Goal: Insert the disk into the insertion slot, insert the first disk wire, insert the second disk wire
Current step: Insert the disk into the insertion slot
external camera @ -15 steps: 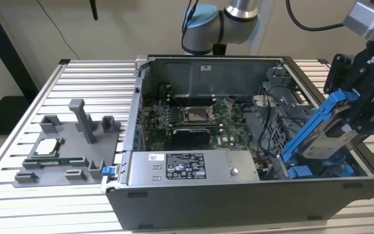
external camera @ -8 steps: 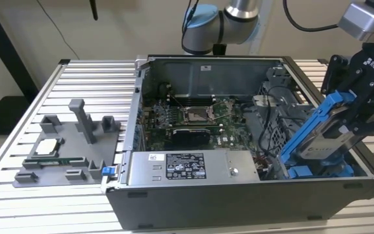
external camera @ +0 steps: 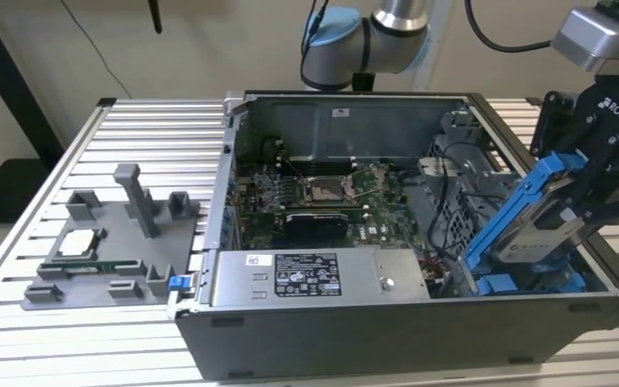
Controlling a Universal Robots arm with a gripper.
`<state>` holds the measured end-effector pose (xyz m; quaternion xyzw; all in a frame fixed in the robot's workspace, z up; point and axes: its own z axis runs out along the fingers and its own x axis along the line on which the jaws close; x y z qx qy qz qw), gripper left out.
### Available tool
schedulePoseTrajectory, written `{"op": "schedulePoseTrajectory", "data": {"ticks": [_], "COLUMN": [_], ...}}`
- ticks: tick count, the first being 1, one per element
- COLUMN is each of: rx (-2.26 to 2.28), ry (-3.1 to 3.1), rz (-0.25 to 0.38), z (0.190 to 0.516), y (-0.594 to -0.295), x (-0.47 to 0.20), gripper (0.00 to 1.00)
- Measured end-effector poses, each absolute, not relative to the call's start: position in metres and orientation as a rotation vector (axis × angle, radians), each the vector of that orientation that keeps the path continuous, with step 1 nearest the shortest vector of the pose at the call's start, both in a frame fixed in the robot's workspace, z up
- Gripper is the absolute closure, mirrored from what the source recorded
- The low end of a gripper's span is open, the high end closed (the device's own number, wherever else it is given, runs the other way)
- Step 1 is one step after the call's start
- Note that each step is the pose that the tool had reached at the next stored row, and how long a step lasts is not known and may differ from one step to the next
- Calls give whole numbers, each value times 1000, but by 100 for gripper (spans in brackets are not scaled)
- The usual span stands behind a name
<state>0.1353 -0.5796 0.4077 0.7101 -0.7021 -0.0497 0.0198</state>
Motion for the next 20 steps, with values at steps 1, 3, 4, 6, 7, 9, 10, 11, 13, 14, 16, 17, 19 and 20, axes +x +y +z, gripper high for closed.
{"op": "schedulePoseTrajectory", "data": {"ticks": [1, 3, 4, 6, 7, 9, 10, 11, 13, 14, 16, 17, 19, 20], "rx": [2204, 2204, 2204, 2205, 2205, 2207, 2209, 2213, 2219, 2222, 2226, 2227, 2231, 2232], "ry": [-2179, -2179, -2179, -2180, -2180, -2182, -2184, -2187, -2192, -2195, -2199, -2200, -2205, -2209], "rz": [-153, -152, -152, -154, -154, -151, -147, -140, -128, -119, -100, -90, -67, -60], "z": [409, 411, 412, 415, 418, 424, 426, 428, 429, 429, 429, 429, 428, 428], "y": [-580, -580, -580, -580, -580, -580, -580, -580, -581, -582, -583, -584, -584, -584], "x": [135, 135, 135, 134, 134, 133, 133, 133, 132, 131, 130, 129, 126, 124], "gripper": [100, 100, 100, 100, 100, 100, 100, 100, 100, 100, 100, 100, 100, 100]}}
